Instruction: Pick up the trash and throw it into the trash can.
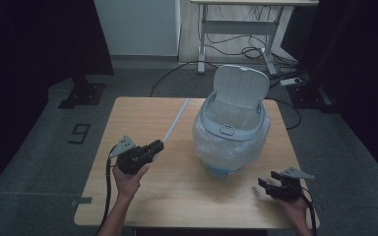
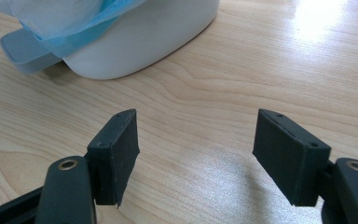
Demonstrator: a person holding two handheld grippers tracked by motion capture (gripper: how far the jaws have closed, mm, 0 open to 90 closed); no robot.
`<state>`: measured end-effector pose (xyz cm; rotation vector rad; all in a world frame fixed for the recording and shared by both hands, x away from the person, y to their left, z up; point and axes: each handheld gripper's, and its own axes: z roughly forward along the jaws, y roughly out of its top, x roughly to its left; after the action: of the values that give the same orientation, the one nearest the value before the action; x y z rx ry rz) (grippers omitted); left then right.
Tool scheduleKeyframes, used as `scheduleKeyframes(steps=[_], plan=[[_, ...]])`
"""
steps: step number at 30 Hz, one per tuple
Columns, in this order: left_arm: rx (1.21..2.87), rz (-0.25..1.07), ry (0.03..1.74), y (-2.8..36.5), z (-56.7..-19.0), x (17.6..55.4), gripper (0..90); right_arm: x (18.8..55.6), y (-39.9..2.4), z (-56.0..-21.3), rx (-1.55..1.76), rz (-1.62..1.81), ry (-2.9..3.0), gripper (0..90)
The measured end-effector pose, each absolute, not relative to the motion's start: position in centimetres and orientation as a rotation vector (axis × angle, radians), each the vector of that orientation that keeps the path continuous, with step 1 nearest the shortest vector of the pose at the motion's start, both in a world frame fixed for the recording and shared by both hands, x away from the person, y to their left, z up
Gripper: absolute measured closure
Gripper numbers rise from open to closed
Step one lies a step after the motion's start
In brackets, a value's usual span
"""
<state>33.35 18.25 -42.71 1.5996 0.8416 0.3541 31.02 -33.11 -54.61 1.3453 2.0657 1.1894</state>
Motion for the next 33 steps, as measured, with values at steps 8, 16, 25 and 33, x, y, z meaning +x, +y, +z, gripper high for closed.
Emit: scheduleKeyframes(steps=[8,16,25,33], plan=[[1.589,0.351,0.817,17.9,-42.0,33.2,79.5,31.0,-33.1,-54.6,1.345,1.187,2.066,30.5],[1.58,0.353,0.799,17.8,-41.2,33.5,79.5,31.0,-33.0,-54.7,1.349,1.19,2.071,30.5],[1.563,0.351,0.765,17.0,-39.6,33.9,79.5,30.9,-32.9,-54.6,1.348,1.197,2.073,30.5],[1.577,0.361,0.729,16.1,-37.5,34.3,79.5,30.9,-32.8,-54.7,1.347,1.199,2.076,30.5]])
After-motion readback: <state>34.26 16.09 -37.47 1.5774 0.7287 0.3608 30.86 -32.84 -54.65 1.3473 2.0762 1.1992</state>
